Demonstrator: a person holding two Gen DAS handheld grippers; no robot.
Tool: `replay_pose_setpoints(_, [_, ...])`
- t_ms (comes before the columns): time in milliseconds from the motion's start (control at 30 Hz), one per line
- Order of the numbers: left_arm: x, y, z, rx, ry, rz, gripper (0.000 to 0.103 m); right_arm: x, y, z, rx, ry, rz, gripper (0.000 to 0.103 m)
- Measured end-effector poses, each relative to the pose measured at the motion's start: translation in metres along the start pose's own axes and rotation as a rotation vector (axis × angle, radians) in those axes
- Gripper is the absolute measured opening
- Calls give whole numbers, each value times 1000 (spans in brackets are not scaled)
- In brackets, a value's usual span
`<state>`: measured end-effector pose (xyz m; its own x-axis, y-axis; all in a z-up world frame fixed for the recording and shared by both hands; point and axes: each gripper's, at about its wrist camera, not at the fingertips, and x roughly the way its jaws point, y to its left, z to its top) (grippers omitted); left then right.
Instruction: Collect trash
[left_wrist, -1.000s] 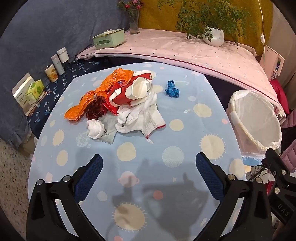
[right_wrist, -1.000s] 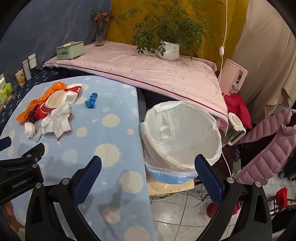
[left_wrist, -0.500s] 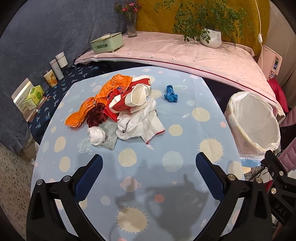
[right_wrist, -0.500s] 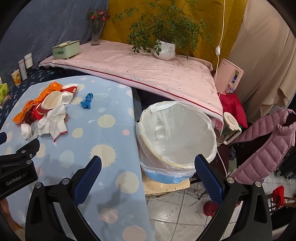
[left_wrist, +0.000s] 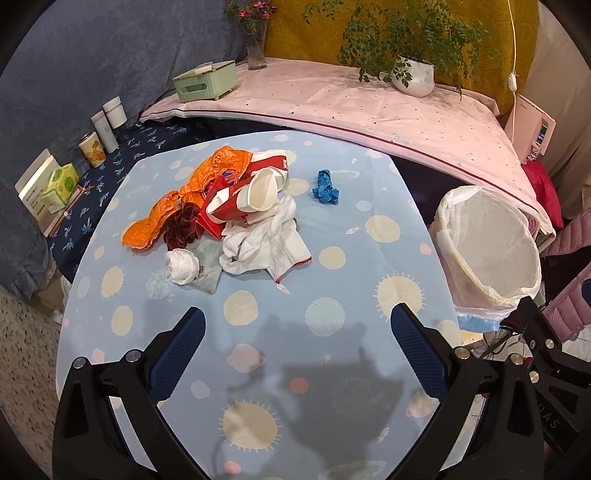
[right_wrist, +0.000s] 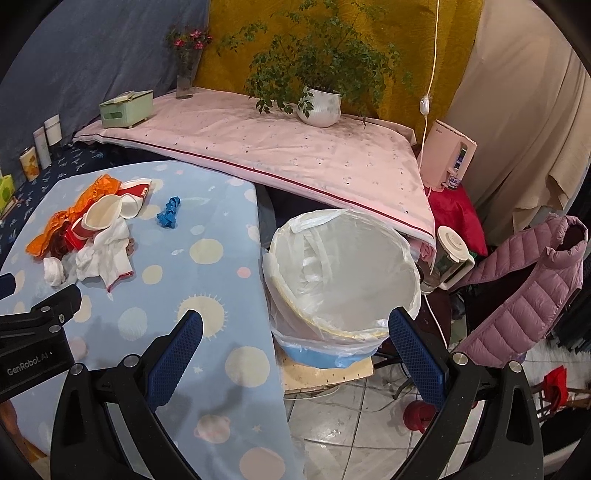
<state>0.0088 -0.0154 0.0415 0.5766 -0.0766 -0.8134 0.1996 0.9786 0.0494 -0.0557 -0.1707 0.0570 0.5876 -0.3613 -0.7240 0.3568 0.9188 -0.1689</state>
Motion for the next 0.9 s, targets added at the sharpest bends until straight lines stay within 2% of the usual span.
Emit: replay_pose_setpoints(900, [2, 0, 3, -25, 24, 2, 96, -1, -4, 3, -4, -8, 2, 96])
